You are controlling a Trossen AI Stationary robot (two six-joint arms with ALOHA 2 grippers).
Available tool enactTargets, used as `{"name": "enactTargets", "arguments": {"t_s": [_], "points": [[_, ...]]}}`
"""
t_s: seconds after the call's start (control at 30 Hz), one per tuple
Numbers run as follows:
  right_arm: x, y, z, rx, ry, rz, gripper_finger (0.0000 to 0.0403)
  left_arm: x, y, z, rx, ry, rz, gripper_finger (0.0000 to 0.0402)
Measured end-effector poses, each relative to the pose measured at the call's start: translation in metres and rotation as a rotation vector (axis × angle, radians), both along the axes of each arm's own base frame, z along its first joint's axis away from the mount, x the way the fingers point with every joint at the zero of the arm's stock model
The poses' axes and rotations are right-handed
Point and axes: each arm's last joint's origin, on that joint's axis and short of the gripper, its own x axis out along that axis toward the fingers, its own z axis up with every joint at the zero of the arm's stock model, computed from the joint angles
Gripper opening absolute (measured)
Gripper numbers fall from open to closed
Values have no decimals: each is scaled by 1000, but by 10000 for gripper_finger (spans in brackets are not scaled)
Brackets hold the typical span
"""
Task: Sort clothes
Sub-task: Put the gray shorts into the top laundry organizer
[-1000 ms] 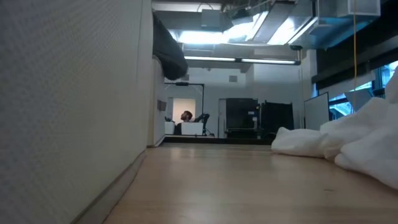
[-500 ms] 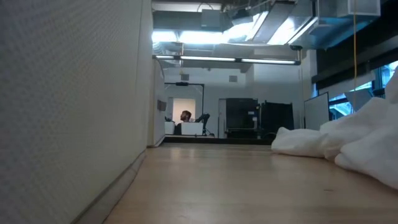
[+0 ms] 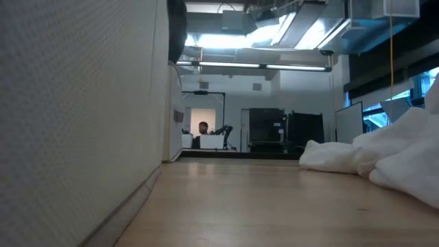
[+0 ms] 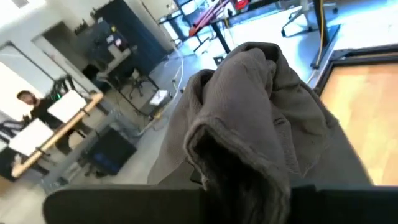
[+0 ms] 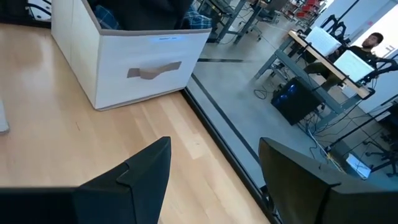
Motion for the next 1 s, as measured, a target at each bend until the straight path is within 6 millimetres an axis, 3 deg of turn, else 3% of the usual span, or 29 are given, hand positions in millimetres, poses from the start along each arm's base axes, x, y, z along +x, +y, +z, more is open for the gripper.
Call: {"name": "enactTargets", "arguments": {"t_s": [0.2,0.43,0.57,1.0], "points": [[0,1,-1,34,-2,4,245,-9,26,-44,-78,-56,104,30],[4,3,-3,28,7,4,245,-5,53,-125,-313,42,180,26],[8,6,-8,17,26,4,245,-6,63,-160,-419,135,236,31],[11,7,-10,3,35,1,245,-5,78,-200,-813,251,147,42]]}}
